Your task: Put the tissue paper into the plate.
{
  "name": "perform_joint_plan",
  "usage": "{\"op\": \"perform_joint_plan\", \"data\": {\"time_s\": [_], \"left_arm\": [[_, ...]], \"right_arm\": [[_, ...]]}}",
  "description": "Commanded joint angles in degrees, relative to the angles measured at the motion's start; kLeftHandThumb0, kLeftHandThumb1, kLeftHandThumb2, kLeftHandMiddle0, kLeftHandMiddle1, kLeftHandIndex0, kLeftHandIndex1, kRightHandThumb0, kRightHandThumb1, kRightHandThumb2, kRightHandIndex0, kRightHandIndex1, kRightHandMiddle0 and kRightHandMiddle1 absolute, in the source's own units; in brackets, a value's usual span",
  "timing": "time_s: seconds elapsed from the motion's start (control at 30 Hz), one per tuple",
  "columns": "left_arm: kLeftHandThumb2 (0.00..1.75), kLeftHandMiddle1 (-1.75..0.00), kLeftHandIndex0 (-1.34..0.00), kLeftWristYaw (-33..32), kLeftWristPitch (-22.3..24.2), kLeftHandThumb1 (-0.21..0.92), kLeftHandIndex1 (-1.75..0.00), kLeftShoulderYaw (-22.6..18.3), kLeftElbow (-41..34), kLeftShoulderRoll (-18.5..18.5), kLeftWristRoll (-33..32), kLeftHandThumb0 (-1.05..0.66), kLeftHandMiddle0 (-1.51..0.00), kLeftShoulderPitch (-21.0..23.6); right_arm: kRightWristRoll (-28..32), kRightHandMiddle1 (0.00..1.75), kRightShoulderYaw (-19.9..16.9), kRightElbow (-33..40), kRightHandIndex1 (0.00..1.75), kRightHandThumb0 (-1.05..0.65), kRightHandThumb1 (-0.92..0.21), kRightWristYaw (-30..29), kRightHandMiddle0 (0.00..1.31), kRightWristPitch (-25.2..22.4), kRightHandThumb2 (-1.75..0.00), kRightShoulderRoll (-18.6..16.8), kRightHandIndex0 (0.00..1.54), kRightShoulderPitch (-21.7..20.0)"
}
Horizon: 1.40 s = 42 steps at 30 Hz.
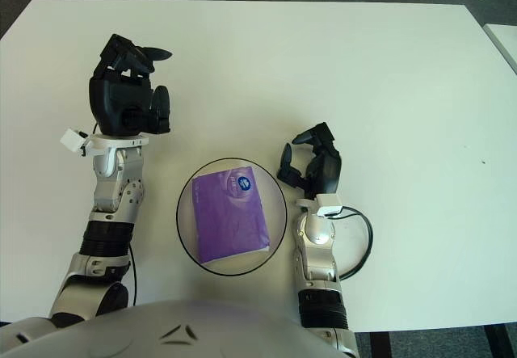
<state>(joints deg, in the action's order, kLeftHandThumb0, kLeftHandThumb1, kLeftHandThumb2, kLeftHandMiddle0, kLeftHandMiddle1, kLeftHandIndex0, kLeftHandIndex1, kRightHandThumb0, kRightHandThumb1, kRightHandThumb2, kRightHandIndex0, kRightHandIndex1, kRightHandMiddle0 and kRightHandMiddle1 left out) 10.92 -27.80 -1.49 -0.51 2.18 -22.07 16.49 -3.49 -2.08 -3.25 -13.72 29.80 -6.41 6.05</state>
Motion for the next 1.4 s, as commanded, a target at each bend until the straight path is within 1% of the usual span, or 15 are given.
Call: {"op": "perform_joint_plan", "data": {"time_s": [0.0,0.27,0.37,0.5,0.63,0.9,1.07,1.2,1.37], "left_arm": [[1.75,-1.75,-0.86,0.5,0.0,-0.13,-1.54,-1.4,1.2,0.8,-0.9,-0.01,-0.91,-1.6],[1.75,-1.75,-0.87,2.8,-3.1,-0.14,-1.53,-3.3,6.4,2.9,-2.3,-0.01,-0.9,-2.2],[1.75,-1.75,-0.87,3.2,-4.2,-0.14,-1.53,-4.4,8.7,3.7,-2.7,-0.01,-0.9,-2.2],[1.75,-1.75,-0.87,2.4,-6.1,-0.14,-1.53,-5.8,10.9,4.6,-1.7,-0.01,-0.9,-1.8],[1.75,-1.75,-0.88,1.7,-7.4,-0.14,-1.52,-6.9,13.1,5.4,-0.8,-0.01,-0.89,-2.2],[1.75,-1.75,-0.88,-4.2,-7.5,-0.14,-1.53,-7.5,15.7,6.5,5.8,-0.01,-0.89,-3.8],[1.75,-1.75,-0.88,-7.2,-5.2,-0.14,-1.54,-6.9,15.3,6.7,8.1,-0.01,-0.89,-5.3],[1.75,-1.75,-0.87,-8.1,-4.6,-0.13,-1.54,-6.5,16.7,6.5,9.4,-0.01,-0.89,-6.6],[1.75,-1.75,-0.86,-9.3,-3.7,-0.13,-1.55,-6.0,18.0,6.1,11.2,-0.01,-0.89,-7.8]], "right_arm": [[0.0,1.75,-0.4,-4.1,1.75,-0.48,-0.34,0.2,0.6,-0.7,-1.3,-0.4,1.1,4.3],[0.1,1.75,-0.5,-4.8,1.75,-0.48,-0.33,0.5,0.6,0.0,-1.31,-0.3,1.11,4.1],[-0.1,1.75,-0.5,-4.5,1.75,-0.48,-0.33,0.3,0.6,-0.7,-1.31,-0.4,1.11,4.2],[0.0,1.75,-0.7,-4.0,1.75,-0.47,-0.34,-0.1,0.59,-1.8,-1.3,-0.8,1.09,4.4],[0.5,1.75,-0.7,-4.4,1.75,-0.47,-0.35,0.2,0.59,-0.7,-1.29,-0.7,1.08,4.3],[-0.1,1.75,-0.7,-3.9,1.75,-0.48,-0.34,-0.3,0.6,-1.6,-1.3,-0.7,1.09,4.4],[-0.6,1.75,-0.6,-2.2,1.75,-0.47,-0.36,-1.1,0.58,-4.9,-1.28,-1.1,1.07,5.1],[-0.9,1.75,-0.4,-0.9,1.75,-0.46,-0.37,-1.5,0.57,-7.2,-1.26,-1.3,1.06,5.7],[-1.0,1.75,-0.1,0.1,1.75,-0.46,-0.38,-2.2,0.56,-8.2,-1.25,-1.6,1.06,6.1]]}}
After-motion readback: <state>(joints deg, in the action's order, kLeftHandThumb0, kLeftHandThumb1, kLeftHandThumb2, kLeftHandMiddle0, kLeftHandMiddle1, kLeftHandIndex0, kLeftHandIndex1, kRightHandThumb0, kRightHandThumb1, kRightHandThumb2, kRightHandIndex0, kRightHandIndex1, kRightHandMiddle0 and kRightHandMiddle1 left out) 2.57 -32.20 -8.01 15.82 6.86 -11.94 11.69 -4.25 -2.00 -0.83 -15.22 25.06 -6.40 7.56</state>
